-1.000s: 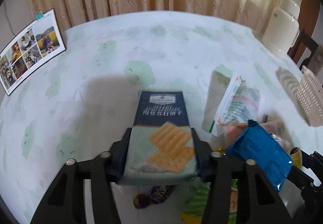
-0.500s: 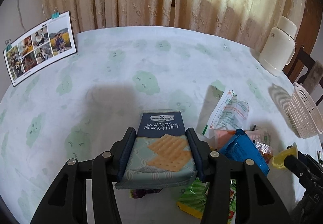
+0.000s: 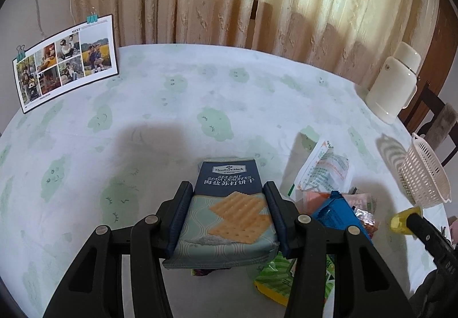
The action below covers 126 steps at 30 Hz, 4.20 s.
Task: Organize snacks
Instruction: 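Carry the jelly cup to the pink basket and release it with the right tool, then lift the cracker box with the left tool and carry it toward the basket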
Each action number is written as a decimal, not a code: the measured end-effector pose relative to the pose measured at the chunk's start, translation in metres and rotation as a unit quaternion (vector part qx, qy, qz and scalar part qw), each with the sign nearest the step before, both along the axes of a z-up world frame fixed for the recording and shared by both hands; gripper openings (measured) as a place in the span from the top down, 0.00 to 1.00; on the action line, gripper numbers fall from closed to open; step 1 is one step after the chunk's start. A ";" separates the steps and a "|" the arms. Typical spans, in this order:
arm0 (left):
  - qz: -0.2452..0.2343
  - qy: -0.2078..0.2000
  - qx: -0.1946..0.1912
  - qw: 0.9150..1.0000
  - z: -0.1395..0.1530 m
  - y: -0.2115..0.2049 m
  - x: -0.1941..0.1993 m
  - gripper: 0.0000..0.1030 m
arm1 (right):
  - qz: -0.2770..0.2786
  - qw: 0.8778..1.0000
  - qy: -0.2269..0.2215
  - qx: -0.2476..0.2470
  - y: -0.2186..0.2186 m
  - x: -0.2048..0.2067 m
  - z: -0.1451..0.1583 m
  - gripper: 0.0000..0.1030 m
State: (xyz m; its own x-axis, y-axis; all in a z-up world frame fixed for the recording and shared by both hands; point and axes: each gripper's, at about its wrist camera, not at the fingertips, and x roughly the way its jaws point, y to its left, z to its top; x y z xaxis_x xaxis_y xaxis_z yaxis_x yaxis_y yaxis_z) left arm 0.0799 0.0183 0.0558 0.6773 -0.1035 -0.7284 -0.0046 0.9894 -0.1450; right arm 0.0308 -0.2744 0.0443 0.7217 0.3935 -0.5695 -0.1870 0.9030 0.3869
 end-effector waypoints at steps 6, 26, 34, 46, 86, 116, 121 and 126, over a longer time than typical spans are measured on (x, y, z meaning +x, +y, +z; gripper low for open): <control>-0.004 -0.011 -0.007 1.000 0.010 -0.003 -0.009 0.54 | -0.033 0.999 -0.023 0.014 -0.020 -0.003 0.013 0.54; -0.029 -0.029 0.012 0.999 0.028 -0.040 -0.017 0.54 | -0.222 0.974 -0.050 -0.016 -0.154 0.029 0.040 0.49; -0.035 -0.028 0.018 0.999 0.030 -0.054 -0.015 0.54 | -0.237 0.969 -0.053 -0.034 -0.158 0.028 0.033 0.34; -0.068 -0.048 0.046 0.995 0.059 -0.102 -0.013 0.82 | -0.226 0.967 -0.060 -0.101 -0.135 0.022 0.036 0.34; -0.043 0.071 0.100 0.992 -0.031 -0.071 -0.054 0.55 | -0.207 0.976 -0.043 -0.062 -0.138 0.018 0.032 0.34; -0.153 -0.074 0.171 0.970 0.050 -0.224 -0.032 0.55 | -0.230 0.971 -0.054 -0.039 -0.149 0.012 0.036 0.34; -0.177 -0.086 0.172 0.965 0.055 -0.250 -0.031 0.55 | -0.237 0.969 -0.056 -0.035 -0.154 0.011 0.037 0.34; -0.196 -0.092 0.170 0.961 0.057 -0.271 -0.027 0.55 | -0.247 0.966 -0.060 -0.035 -0.158 0.010 0.040 0.34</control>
